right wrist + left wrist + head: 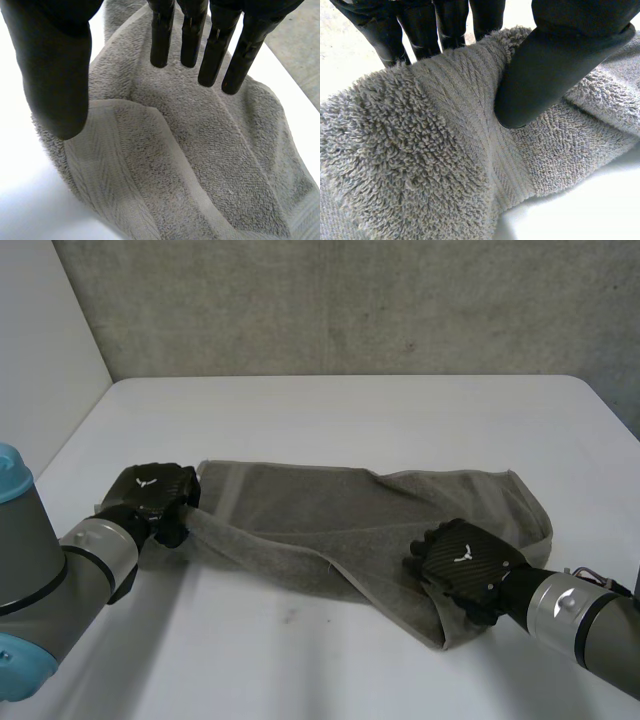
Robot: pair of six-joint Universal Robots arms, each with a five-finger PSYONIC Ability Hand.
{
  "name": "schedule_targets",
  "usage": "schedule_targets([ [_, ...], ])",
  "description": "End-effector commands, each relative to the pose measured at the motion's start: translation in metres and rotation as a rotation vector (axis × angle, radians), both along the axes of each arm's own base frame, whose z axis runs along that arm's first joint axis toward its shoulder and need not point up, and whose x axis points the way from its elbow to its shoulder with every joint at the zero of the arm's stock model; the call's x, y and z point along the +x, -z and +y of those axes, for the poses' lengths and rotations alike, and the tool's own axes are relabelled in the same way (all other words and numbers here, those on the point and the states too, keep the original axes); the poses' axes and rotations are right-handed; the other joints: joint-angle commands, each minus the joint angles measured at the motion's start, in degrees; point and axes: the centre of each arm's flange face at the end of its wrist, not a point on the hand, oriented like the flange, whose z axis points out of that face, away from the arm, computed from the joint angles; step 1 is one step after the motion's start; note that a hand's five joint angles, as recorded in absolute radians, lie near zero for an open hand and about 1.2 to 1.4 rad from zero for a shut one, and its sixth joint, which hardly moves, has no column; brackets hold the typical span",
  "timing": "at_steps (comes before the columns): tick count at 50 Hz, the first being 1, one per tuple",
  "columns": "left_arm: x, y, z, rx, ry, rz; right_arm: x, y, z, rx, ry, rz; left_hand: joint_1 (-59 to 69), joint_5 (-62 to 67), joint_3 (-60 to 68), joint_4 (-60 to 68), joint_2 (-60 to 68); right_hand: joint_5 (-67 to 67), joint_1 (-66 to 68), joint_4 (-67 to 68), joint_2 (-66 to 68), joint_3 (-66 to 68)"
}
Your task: Fold the towel.
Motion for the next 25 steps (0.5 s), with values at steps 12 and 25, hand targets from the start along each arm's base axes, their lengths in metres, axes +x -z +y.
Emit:
schedule_targets([
  [12, 0.001, 0.0, -0.002, 0.0, -0.003, 0.0, 0.0, 0.016, 0.01, -0.042, -0.085, 0.108, 11.78, 11.39, 10.25, 10.13, 10.21, 7.77, 8.66, 8.49, 9.12, 8.51],
  [25, 0.001, 0.004, -0.002, 0.013, -0.004, -0.005, 0.0, 0.024, 0.009, -0.049, -0.109, 0.137, 11.78, 11.39, 10.25, 10.13, 10.21, 22.98, 23.88, 23.7, 24.34, 23.73],
])
